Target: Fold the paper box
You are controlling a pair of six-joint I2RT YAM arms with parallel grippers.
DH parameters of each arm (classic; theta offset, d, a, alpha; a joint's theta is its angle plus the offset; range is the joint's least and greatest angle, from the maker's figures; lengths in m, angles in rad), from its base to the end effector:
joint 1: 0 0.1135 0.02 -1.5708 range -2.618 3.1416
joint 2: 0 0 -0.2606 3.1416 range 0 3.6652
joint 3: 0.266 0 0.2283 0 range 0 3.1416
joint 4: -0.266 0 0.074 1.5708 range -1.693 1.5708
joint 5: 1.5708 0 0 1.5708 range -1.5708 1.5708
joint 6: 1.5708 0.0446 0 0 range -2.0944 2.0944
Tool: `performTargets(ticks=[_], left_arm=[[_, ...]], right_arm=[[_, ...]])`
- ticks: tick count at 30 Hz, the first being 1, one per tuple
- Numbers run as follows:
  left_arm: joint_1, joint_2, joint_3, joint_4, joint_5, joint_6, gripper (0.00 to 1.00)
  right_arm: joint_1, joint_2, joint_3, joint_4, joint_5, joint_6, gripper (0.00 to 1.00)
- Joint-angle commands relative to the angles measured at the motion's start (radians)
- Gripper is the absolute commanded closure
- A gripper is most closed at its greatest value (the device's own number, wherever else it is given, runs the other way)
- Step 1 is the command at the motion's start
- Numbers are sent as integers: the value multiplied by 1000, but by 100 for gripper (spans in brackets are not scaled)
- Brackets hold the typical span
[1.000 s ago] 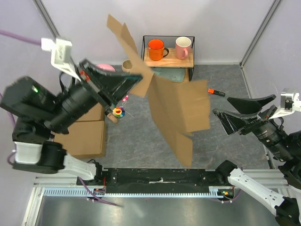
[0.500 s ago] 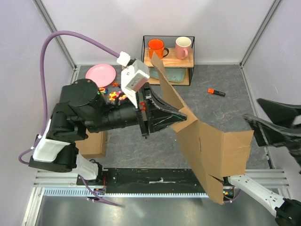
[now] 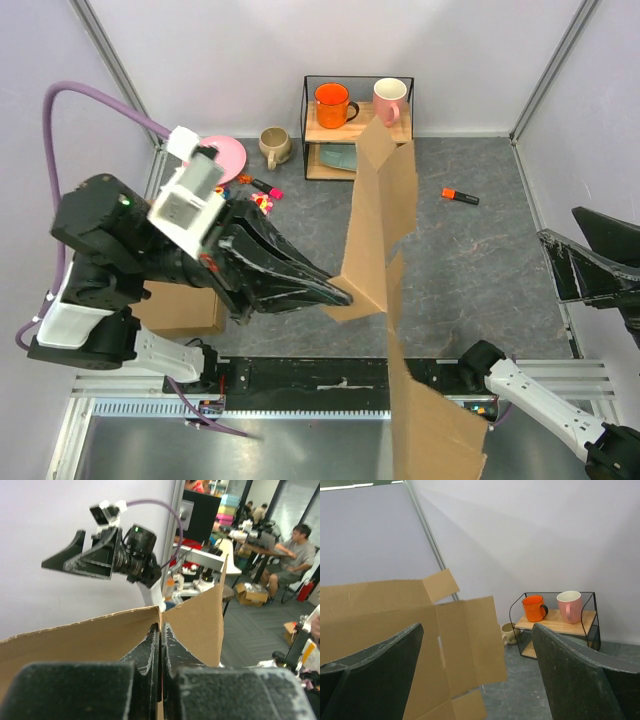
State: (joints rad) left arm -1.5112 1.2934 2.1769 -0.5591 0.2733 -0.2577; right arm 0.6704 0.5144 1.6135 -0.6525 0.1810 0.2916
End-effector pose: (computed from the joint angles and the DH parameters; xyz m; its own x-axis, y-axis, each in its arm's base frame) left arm -0.0029 -0.1533 0.6098 -0.2305 -0.2572 -0.9385 0.9490 -0.2726 -0.1584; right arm -0.0373 -0.0398 0.5161 0.1850 0.5076 -0.8415 -0.5608 0.7577 0.3338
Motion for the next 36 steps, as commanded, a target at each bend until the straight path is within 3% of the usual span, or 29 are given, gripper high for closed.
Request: performTargets(ticks=[1, 3, 4, 6, 7, 8, 10, 13, 16, 20, 28, 36], left_arm=[[84, -43, -194, 57, 37, 89, 98], [211, -106, -335, 114, 149, 11, 98], [370, -177, -505, 202, 208, -29, 98], [518, -238, -670, 302, 361, -136, 98], [643, -267, -815, 400, 412, -167, 98], [698, -301, -880, 447, 516, -219, 98], [825, -328, -1035, 534, 587, -258, 98], [920, -365, -1153, 691, 679, -333, 98], [954, -384, -1166, 762, 711, -367, 98], [974, -410, -1149, 685, 695, -228, 98], [974, -437, -1145, 657, 662, -178, 98], [974, -431, -1109, 590, 662, -137, 98]], right_arm=[[0, -5, -26, 7, 31, -8, 2], [1, -10, -46, 10, 22, 0, 2], [3, -10, -53, 13, 17, 1, 2], [1, -13, -79, 25, 2, 4, 2], [1, -11, -90, 31, -3, 6, 2], [1, -11, -101, 42, -15, 7, 2], [1, -8, -139, 59, -26, 9, 2], [3, 3, -187, 85, -52, 12, 2], [1, 16, -231, 106, -74, 11, 2], [1, 24, -318, 131, -68, 20, 2], [1, 35, -489, 42, 172, 55, 2], [1, -51, -655, 51, 40, 119, 2]])
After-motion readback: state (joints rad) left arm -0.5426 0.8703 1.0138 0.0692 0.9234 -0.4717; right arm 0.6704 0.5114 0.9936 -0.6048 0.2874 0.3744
